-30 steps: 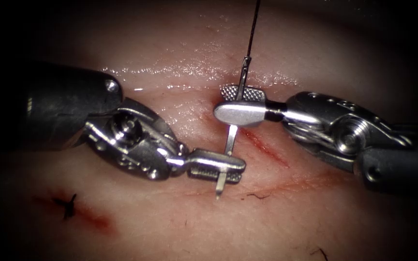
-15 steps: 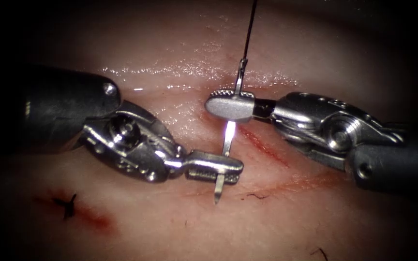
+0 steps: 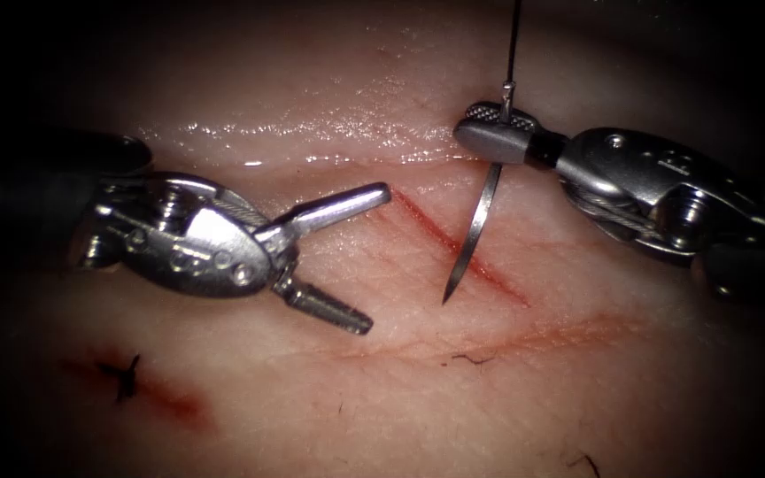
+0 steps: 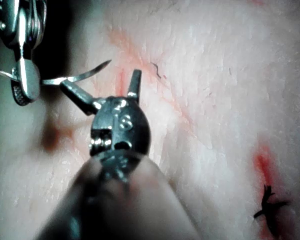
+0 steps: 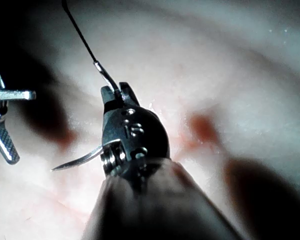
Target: Wound Closure
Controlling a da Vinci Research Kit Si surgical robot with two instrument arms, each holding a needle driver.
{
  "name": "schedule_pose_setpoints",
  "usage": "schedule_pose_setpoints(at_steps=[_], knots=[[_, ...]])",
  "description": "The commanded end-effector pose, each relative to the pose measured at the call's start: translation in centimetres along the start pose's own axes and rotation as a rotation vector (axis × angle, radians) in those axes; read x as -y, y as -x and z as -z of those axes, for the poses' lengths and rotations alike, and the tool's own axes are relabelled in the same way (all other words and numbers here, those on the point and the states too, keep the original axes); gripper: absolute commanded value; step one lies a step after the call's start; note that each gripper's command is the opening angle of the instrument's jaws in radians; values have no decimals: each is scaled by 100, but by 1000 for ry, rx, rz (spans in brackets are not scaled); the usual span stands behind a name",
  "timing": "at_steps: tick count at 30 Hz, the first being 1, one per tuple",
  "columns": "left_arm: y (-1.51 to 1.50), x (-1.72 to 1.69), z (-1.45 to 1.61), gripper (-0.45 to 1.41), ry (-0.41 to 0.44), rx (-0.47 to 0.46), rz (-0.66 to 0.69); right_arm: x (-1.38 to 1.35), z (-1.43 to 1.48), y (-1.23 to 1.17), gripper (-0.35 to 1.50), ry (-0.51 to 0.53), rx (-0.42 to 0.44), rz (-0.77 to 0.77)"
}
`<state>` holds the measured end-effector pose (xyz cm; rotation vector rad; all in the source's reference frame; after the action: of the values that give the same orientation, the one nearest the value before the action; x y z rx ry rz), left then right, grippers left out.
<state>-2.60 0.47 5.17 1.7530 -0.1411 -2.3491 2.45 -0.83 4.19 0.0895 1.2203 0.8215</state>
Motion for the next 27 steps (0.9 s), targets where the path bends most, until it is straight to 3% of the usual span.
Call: schedule_pose_setpoints(at_steps=[1,6,13,19,21,27], knots=[[8,-1,-7,84,-17,34,36,-2,-9,4,-35,16,-5,44],[28,0,-11,69,-55,117,97,-9,-13,9,-35,111,3,211],[83,-4,-20,58,-122,208,240,-16,-16,19,-35,130,19,522],[119,-12,-38,10,-184,259,346,-18,-18,20,-35,110,0,691],[123,-15,-48,-18,-204,276,357,-21,-19,20,-35,111,-25,728],[122,-23,-71,-25,-183,348,365,-29,-22,23,-35,142,-81,774]])
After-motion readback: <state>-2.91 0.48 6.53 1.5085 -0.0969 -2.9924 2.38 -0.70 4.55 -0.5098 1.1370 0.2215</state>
